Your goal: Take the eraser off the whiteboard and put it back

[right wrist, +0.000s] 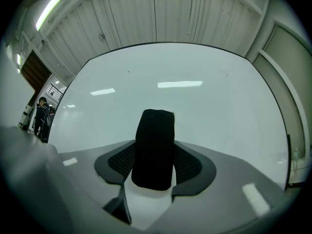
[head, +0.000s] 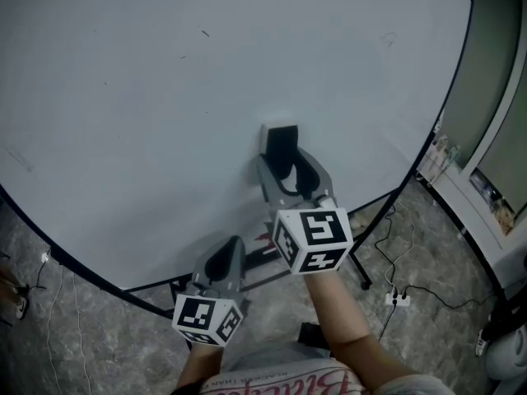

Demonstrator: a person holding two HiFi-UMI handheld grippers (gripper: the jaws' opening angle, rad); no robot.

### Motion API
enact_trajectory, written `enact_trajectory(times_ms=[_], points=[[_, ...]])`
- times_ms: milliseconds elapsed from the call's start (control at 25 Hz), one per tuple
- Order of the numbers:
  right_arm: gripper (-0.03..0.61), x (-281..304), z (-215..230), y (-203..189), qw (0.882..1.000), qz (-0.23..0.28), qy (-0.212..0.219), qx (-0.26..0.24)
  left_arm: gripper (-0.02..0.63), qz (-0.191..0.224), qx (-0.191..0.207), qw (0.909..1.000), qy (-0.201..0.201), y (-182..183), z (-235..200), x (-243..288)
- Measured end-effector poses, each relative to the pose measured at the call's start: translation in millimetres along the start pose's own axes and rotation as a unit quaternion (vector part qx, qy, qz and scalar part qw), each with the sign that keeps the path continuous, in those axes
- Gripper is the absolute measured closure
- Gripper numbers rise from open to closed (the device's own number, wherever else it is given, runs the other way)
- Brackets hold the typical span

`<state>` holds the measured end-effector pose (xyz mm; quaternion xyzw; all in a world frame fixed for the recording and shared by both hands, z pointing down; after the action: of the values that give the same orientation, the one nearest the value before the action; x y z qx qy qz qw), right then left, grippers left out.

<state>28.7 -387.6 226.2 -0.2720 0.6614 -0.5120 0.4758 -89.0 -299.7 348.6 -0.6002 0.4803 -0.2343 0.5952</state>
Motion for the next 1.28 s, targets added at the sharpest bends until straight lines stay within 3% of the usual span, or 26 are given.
enact_trajectory(times_ms=[520, 800, 1280], points=[[0.350, -19.9, -1.9, 0.1, 1.000, -0.009, 0.003, 0.004, 0.614, -0.009, 0.001, 0.9999, -0.014, 0.3, 6.9, -7.2], [0.350, -57.3, -11.5, 0.6, 1.000, -0.011, 0.019, -0.009, 0.614, -0.011, -0.003, 0.9997, -0.024, 2.2, 18.2, -21.5], [0.350, -133.6, -37.9, -17.9, 0.999, -0.035, 0.032, 0.019, 0.614, -0.002, -0.007, 0.9995, -0.032, 9.5, 33.9, -43.8]])
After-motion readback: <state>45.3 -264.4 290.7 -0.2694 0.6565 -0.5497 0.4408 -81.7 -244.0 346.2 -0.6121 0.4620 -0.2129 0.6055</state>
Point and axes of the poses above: the fingertips, and each gripper's own axes: x forward along the fingers, z to its right, y out of its top, the point moved 5 cm from there along -x, backward along the fingers, and after that the axes turned 9 degrees about z, right-handed, at the moved point
